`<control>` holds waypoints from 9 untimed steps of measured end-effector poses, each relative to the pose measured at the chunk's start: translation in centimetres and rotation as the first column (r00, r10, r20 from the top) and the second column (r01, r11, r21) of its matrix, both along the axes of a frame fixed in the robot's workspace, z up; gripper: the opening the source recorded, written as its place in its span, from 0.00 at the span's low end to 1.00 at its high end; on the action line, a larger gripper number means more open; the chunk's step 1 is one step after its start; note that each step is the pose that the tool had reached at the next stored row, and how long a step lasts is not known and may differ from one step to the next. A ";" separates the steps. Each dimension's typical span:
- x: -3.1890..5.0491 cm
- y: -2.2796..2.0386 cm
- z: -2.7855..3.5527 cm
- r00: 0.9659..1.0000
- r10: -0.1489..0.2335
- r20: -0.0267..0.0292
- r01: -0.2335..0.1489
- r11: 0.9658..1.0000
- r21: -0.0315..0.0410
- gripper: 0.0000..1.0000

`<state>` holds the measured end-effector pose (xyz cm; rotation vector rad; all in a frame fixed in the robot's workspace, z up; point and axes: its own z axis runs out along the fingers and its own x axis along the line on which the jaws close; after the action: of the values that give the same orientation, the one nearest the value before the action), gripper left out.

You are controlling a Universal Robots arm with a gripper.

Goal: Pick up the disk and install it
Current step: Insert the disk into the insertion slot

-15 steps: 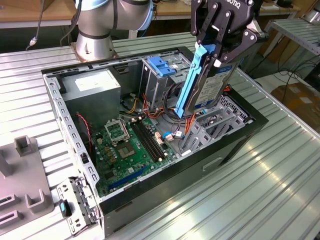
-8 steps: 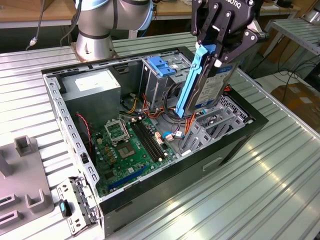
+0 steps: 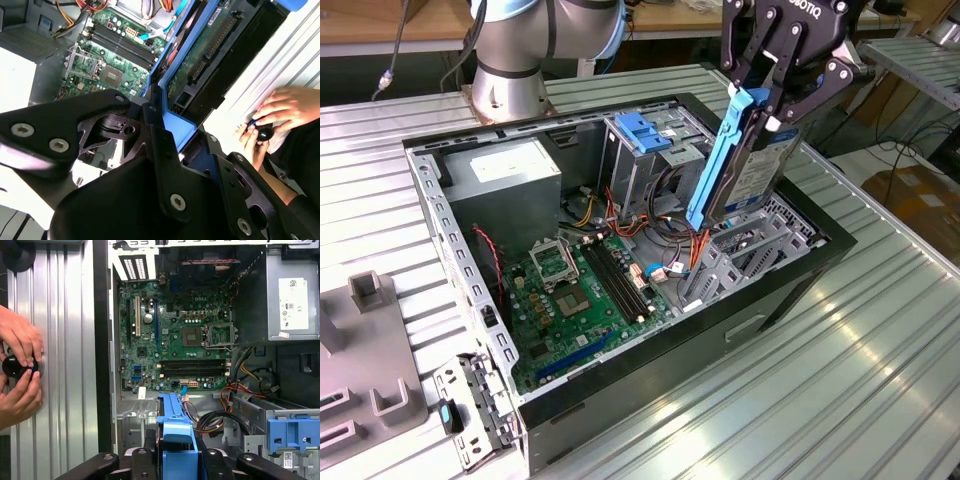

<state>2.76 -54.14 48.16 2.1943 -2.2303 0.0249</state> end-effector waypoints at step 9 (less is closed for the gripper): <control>1.09 0.00 -0.05 1.000 0.000 0.000 0.000 1.000 0.000 0.37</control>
<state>3.84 -54.14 48.10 2.1943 -2.2302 0.0249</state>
